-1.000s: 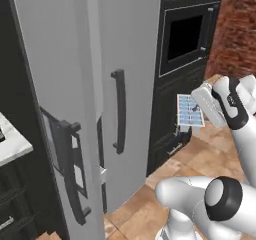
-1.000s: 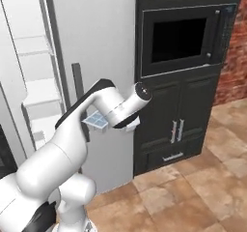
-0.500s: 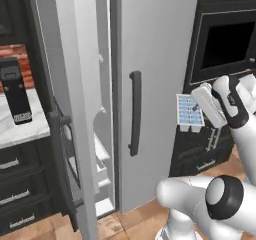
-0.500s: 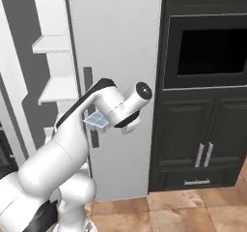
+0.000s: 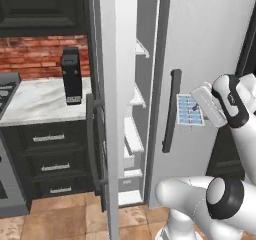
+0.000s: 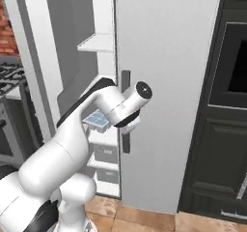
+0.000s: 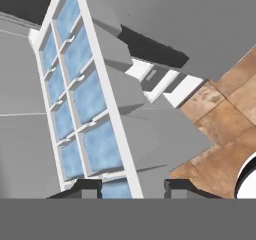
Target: The ice cube tray has been filled with water. Take the tray and place it in the freezer to make ice. Close the freezer door after placing the tray.
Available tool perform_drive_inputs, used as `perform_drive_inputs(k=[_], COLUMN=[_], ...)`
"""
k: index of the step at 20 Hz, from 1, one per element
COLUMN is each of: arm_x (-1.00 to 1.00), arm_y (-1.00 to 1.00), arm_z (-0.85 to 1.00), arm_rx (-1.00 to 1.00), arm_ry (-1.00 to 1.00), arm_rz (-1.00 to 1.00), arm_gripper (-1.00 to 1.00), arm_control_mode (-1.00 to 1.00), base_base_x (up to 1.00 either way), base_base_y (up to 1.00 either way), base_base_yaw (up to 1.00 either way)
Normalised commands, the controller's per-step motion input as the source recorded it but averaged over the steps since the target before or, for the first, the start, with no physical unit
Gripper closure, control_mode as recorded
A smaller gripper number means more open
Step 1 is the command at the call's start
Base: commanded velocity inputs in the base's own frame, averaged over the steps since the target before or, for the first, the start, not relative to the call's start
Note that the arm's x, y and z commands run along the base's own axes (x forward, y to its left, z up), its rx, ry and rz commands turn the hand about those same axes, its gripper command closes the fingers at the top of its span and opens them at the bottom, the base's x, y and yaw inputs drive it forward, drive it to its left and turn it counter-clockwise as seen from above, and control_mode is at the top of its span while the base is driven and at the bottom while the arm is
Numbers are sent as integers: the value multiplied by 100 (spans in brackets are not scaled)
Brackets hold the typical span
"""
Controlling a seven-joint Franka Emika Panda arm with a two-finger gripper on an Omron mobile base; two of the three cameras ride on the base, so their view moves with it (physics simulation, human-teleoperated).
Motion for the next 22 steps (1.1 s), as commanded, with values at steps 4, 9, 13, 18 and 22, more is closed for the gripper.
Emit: perform_drive_inputs(k=[4, 9, 13, 18, 22], arm_x=[0, 0, 0, 0, 0], arm_y=[0, 0, 0, 0, 0], arm_z=[0, 0, 0, 0, 0], arm_rx=[0, 0, 0, 0, 0], arm_ry=[0, 0, 0, 0, 0], arm_rz=[0, 0, 0, 0, 0], arm_gripper=[100, 100, 100, 100, 100], arm_control_mode=[100, 100, 100, 100, 100], base_base_x=[0, 0, 0, -2, -9], base_base_y=[-6, -14, -22, -54, -74], base_base_yaw=[50, 48, 43, 31, 15])
